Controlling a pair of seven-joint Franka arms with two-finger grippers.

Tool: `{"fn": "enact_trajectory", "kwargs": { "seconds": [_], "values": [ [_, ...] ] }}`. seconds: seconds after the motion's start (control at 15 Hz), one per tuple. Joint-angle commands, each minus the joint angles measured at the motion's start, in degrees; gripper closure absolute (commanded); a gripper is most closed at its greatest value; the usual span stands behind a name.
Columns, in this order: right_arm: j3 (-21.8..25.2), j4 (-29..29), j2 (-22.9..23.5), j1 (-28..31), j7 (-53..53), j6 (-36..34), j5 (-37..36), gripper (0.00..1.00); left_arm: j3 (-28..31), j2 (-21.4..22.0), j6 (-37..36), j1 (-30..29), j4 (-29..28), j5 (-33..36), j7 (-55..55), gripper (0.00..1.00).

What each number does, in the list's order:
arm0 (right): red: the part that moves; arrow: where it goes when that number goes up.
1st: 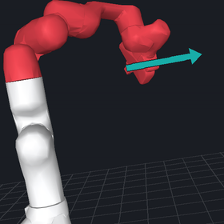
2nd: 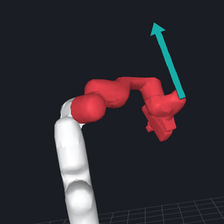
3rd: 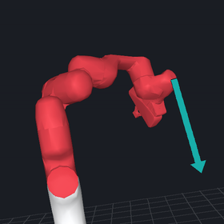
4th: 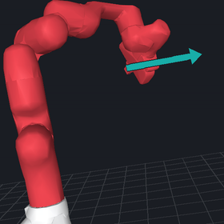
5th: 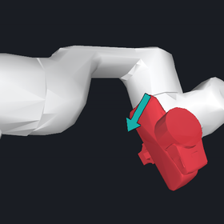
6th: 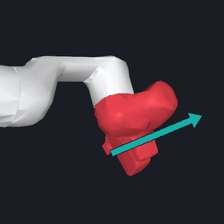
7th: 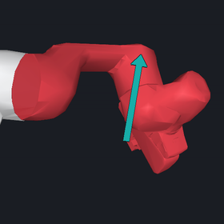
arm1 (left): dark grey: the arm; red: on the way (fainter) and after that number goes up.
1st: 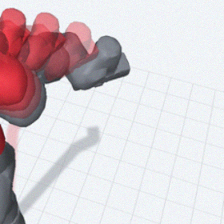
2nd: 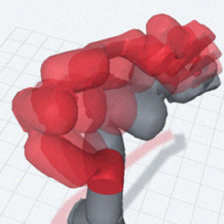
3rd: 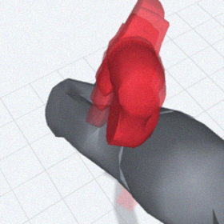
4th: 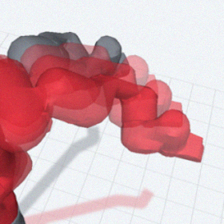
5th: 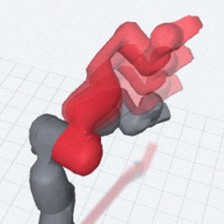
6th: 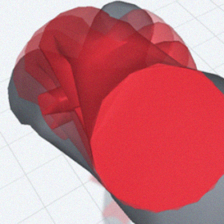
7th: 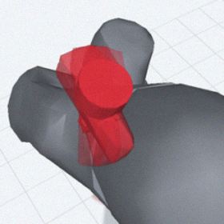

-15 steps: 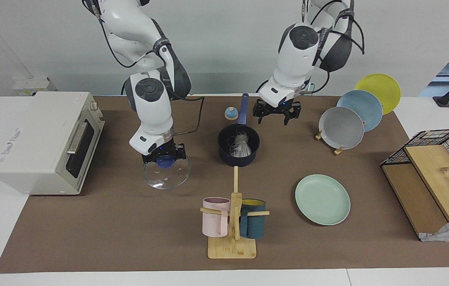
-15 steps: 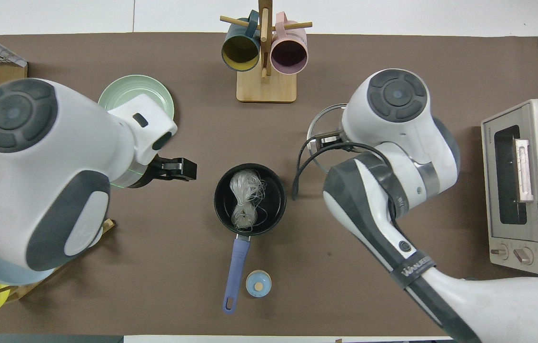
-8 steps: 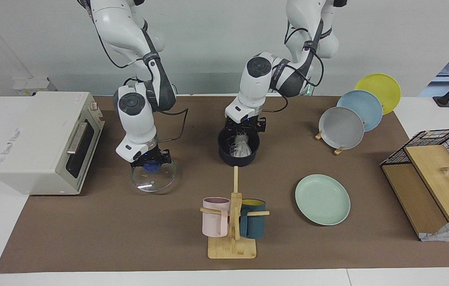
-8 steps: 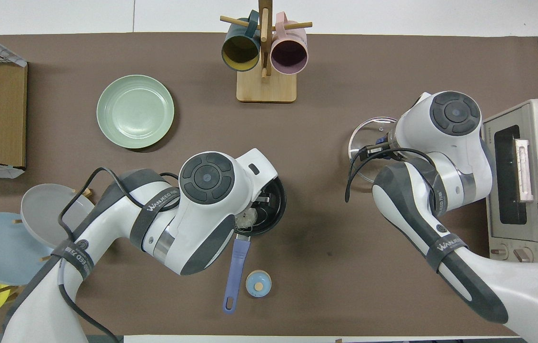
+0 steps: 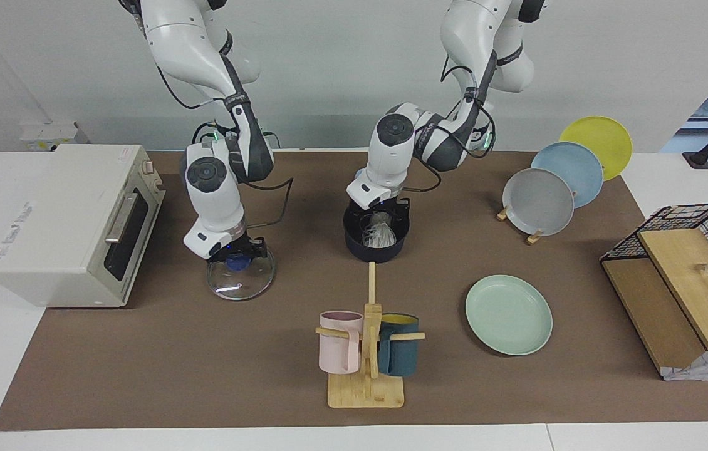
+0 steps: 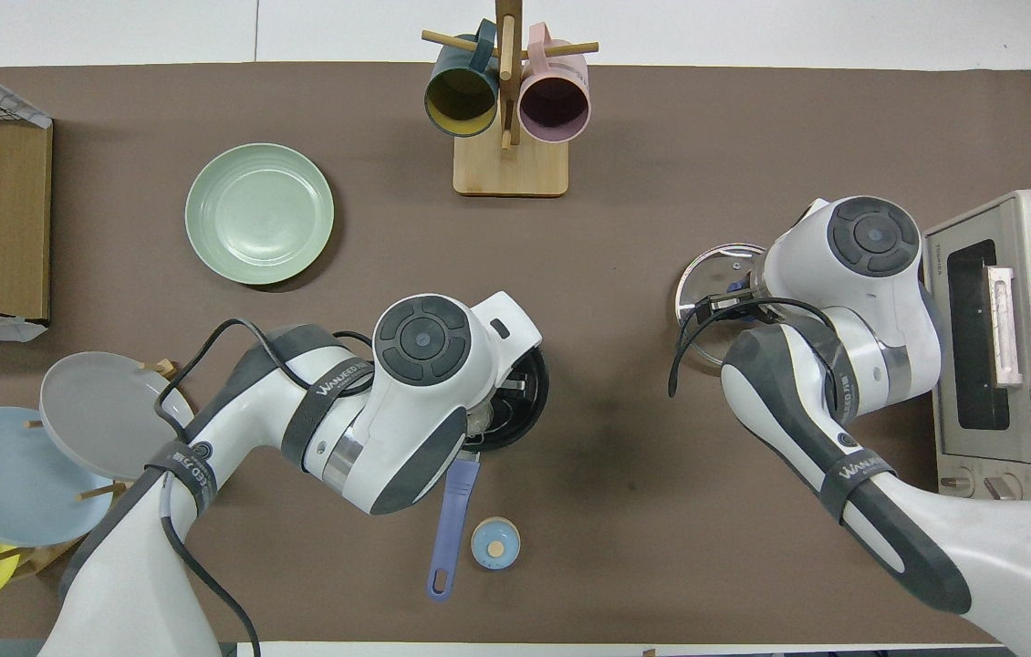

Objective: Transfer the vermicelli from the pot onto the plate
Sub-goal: 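Set the lid on the table while the left gripper grasps vermicelli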

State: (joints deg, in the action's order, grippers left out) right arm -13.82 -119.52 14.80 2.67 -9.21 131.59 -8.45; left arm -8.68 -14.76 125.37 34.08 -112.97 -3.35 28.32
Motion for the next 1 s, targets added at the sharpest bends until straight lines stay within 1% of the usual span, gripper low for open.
{"fn": "enact_trajectory", "kwargs": {
  "seconds": [0.0, 0.07, 0.13, 0.2, 0.27, 0.33, 0.4, 0.47, 0.6, 0.73, 0.8, 0.93],
  "values": [
    [-0.77, -1.5, -0.92, 1.02, 0.51, 1.12, 0.45, 0.33, 1.04, -1.14, 1.63, 0.99, -0.67, -0.26, -0.11, 0.0],
    [-0.77, -1.42, -0.92, 1.02, 0.51, 1.12, 0.45, 0.23, 1.04, -1.41, 2.24, 0.99, -0.67, -0.08, -0.19, 0.0],
    [-0.77, -1.07, -0.83, 1.02, 0.51, 1.04, 0.45, 0.01, 1.04, -1.67, 3.03, 0.99, -0.76, 0.01, -0.28, 0.01],
    [-0.77, -0.63, -0.83, 1.1, 0.86, 0.77, 0.45, 0.0, 1.04, -1.76, 3.04, 0.99, -0.76, 0.01, -0.2, 0.07],
    [-0.77, 0.24, -1.18, 1.19, 1.12, -0.01, 0.45, 0.0, 1.04, -1.85, 2.95, 1.08, -0.67, 0.01, -0.19, 0.25],
    [-0.77, 1.99, -1.7, 1.19, 1.13, -2.11, 0.54, 0.0, 1.04, -1.85, 2.95, 0.99, -0.67, 0.09, -0.19, 0.55],
    [-0.69, 4.71, -2.58, 1.19, 1.13, -6.3, 0.54, 0.0, 1.12, -1.85, 2.78, 0.99, -0.58, 0.1, -0.19, 0.85],
    [-0.77, 8.13, -2.93, 1.19, 1.13, -11.65, 0.54, 0.0, 1.12, -1.85, 2.43, 0.9, -0.32, 0.27, -0.46, 1.0],
    [-0.77, 15.68, -3.03, 1.19, 1.13, -21.68, 0.63, 0.0, 1.12, -1.94, 2.25, 0.73, 0.21, 0.36, -0.63, 1.0],
    [-0.77, 20.88, -3.37, 1.19, 1.13, -27.94, 0.63, 0.0, 1.21, -1.15, 0.24, 0.2, 1.26, 0.36, -0.81, 1.0],
    [-0.77, 23.17, -3.55, 1.11, 1.13, -30.93, 0.63, 0.0, 1.3, -0.71, -2.38, -0.15, 2.83, 0.36, -0.81, 1.0],
    [-0.43, 27.91, -3.82, 1.11, 1.04, -36.82, 1.76, 0.0, 1.21, 0.7, -9.93, -1.38, 7.3, 0.19, -0.9, 1.0]
  ]
}}
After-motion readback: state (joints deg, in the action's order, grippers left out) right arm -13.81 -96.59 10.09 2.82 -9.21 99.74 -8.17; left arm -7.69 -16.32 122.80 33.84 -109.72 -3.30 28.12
